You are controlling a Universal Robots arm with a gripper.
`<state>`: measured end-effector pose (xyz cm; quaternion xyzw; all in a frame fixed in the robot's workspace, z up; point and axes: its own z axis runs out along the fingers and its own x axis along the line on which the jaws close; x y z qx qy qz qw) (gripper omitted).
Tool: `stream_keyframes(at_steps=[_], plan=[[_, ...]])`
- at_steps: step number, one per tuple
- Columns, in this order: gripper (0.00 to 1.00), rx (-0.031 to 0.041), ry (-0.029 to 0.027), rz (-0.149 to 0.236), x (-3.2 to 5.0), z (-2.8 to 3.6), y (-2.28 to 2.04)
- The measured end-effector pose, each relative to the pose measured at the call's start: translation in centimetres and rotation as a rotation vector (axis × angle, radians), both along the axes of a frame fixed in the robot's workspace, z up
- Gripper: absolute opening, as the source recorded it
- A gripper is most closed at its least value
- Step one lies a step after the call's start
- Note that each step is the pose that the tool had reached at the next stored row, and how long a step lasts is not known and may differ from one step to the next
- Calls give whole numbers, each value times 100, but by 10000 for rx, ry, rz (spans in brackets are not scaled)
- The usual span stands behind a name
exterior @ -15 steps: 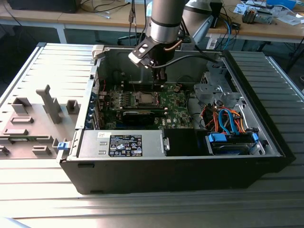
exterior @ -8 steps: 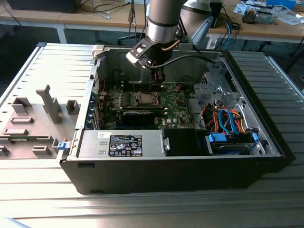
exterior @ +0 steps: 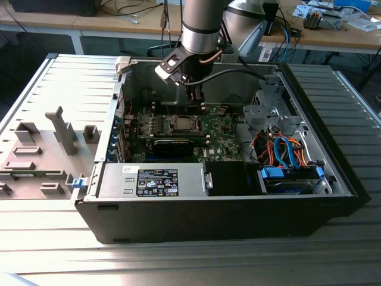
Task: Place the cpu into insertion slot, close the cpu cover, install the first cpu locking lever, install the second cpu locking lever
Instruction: 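Close the cpu cover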
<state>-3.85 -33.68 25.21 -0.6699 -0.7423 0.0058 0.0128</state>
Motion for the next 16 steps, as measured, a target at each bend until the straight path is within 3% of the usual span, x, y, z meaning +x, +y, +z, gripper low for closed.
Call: stream_keyframes(at_steps=[16], plan=[[11, 0, 0, 65, -109, -70, 0]])
